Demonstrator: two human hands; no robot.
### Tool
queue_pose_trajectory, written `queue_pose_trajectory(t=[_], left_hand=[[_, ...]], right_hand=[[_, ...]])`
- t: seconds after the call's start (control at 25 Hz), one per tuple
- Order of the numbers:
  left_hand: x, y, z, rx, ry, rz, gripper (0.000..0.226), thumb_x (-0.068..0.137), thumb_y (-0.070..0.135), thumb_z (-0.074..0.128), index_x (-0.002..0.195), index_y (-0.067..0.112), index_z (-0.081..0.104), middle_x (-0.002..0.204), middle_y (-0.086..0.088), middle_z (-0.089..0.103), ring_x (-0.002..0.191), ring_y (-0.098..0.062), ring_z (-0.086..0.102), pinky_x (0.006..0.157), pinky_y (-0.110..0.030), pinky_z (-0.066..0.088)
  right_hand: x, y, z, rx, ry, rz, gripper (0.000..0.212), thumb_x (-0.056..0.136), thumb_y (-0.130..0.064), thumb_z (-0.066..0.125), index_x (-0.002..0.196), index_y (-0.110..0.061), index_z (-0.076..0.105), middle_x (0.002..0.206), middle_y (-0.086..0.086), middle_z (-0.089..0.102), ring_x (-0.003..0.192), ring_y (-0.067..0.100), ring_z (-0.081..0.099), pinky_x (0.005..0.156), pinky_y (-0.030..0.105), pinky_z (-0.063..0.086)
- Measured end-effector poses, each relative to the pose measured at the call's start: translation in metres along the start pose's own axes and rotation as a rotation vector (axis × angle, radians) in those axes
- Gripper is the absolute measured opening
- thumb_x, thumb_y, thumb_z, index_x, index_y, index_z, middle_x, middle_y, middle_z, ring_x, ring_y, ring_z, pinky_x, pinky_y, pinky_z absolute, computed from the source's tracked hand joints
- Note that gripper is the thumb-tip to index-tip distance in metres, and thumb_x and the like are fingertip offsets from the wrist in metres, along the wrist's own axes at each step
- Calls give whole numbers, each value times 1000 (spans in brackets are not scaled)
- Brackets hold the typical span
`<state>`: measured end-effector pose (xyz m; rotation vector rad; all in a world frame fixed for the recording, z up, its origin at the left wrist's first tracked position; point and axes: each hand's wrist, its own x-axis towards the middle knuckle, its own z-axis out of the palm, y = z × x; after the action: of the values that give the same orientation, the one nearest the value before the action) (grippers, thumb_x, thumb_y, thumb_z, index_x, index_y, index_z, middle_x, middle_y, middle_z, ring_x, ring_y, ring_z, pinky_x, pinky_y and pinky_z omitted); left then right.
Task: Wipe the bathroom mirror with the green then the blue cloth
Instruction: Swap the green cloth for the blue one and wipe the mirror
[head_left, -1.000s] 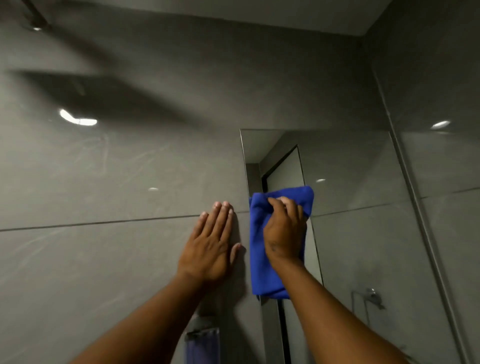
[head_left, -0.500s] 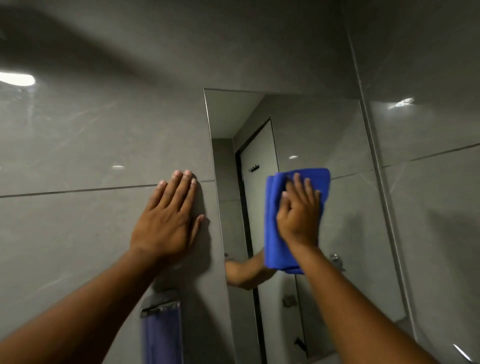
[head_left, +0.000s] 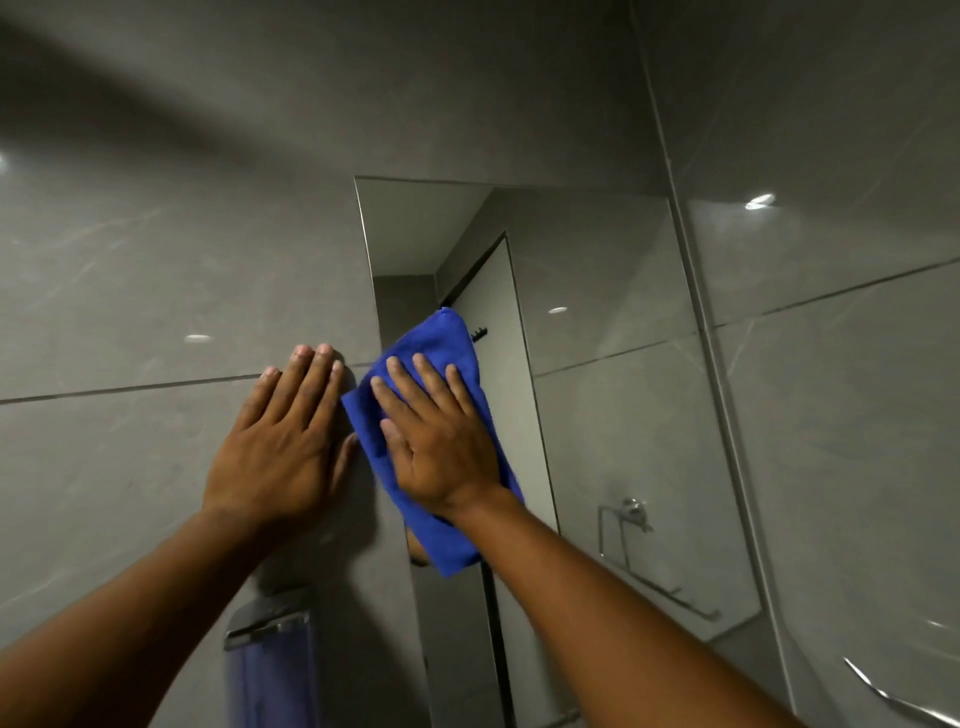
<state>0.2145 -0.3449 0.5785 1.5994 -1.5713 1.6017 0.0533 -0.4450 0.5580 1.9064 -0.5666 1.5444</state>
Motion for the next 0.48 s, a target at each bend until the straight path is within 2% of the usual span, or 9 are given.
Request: queue_pose_trajectory(t=[0.08,0.2,0.28,0.36,0.4,0.48], left_hand=[[1,-2,0,-1,-3,-7,73,99,55,14,155,8,14,164,-14,12,153,-29,8,124,-46,10],[1,-2,2,4,-4,-8,74,99,56,15,155,8,12,165,-14,9,154,-30,4,124,-47,10],[0,0,3,16,8,-13,74,99,55,16,155,7,11,165,-14,8,154,-30,3,124,-47,9],[0,2,5,8,10,-13,74,99,55,16,155,7,10,165,-14,7,154,-30,2,124,-47,9],[-1,2,5,0,8,-12,74,99,55,16,155,7,10,165,-14,7,154,-30,2,124,-48,9],[0,2,5,-12,9,-9,74,99,55,15,156,8,9,165,-14,7,154,-30,1,125,-49,10]], right_hand=[[-7,37,-11,16,60,140,50,101,-35,30,147,-19,40,156,2,37,148,24,25,123,47,10],[-40,119,-30,-6,175,640,53,100,-32,27,145,-12,43,156,7,37,147,28,26,122,53,13],[-59,152,-41,-15,203,845,55,98,-30,26,147,-8,40,157,11,34,147,31,25,120,55,14],[-58,144,-39,-24,198,874,56,99,-33,24,147,-9,38,158,11,33,148,29,24,121,54,14],[-50,126,-34,-28,195,812,55,100,-35,25,147,-11,39,158,9,33,148,28,23,121,53,14],[-30,72,-22,-9,143,553,53,101,-40,30,149,-17,36,158,4,33,149,22,21,123,48,11]])
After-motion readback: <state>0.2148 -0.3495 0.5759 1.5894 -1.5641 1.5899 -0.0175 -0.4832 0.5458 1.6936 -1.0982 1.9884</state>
